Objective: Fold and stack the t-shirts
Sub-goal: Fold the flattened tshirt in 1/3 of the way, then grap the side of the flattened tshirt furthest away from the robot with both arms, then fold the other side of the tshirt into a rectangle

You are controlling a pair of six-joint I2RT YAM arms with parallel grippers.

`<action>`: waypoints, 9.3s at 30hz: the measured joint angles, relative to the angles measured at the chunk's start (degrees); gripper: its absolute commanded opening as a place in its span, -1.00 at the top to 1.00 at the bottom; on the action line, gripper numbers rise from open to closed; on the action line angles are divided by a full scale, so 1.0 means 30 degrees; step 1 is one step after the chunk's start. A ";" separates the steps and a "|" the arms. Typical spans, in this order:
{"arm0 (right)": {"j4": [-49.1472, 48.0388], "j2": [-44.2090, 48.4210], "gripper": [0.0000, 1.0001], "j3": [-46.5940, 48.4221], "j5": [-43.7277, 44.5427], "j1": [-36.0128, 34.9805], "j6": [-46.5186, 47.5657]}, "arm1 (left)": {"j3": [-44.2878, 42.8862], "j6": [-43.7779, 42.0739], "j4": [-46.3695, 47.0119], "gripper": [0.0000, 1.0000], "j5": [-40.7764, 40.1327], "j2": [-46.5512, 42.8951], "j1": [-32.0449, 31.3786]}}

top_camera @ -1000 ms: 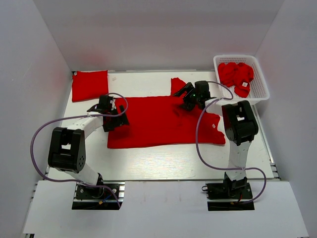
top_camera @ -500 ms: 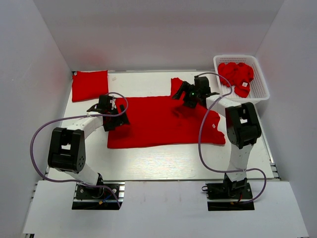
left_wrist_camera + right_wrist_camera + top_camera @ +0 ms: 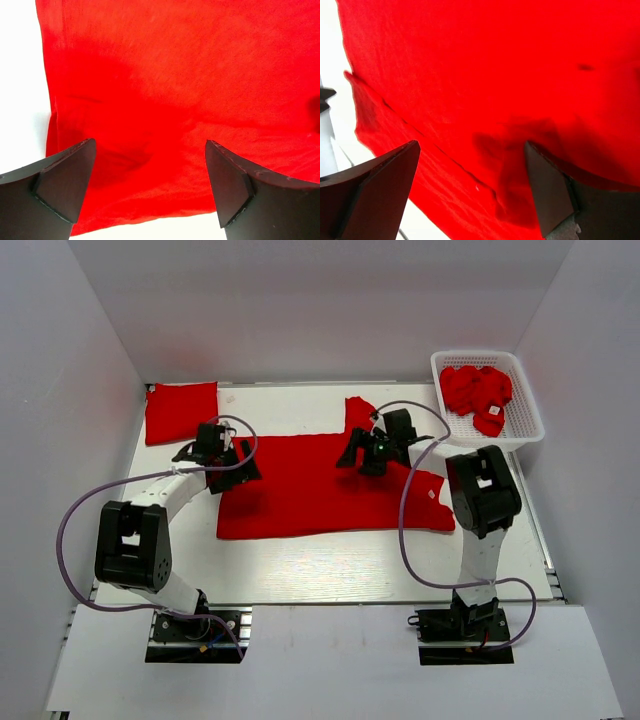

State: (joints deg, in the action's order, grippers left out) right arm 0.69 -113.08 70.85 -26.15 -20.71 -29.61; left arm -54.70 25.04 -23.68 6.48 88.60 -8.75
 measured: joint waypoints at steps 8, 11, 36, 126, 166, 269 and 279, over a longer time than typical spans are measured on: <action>-0.1188 -0.1625 -0.81 0.1326 -0.1086 -0.0641 -0.0911 | -0.0685 -0.0022 0.0262 -1.00 -0.0044 0.0007 0.0000; -0.1275 -0.1727 -0.81 0.1399 -0.0219 -0.0831 -0.1231 | -0.0918 -0.0044 0.0007 -1.00 -0.0291 0.0058 0.0000; 0.1486 -0.9639 -0.81 1.7478 0.9209 0.0933 0.7249 | -1.2859 -0.0415 -0.2543 -1.00 -0.5654 1.0375 0.2433; -0.2382 -0.6535 1.00 1.1402 0.9508 -0.0051 1.4032 | -1.0018 -0.1851 0.3359 1.00 -0.3169 1.1256 0.2987; -0.2222 1.2560 1.00 -0.6492 1.2080 0.0386 1.2029 | -0.3118 -0.1851 0.3716 1.00 -0.3249 0.3738 0.2987; 0.7592 0.6943 1.00 -0.4138 0.6142 -0.2222 0.7439 | -0.0780 -0.1501 0.3045 -1.00 0.0153 -0.1712 0.1880; 0.7548 0.6994 1.00 -0.4036 0.2761 -0.2229 0.7745 | -0.0772 -0.1581 0.3024 -1.00 0.0255 -0.0831 0.1880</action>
State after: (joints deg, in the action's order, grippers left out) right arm 23.33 -92.09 58.74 -17.87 -27.40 -6.37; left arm -57.01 20.29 -14.61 7.25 86.11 -3.11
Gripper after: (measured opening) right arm 0.008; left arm 0.997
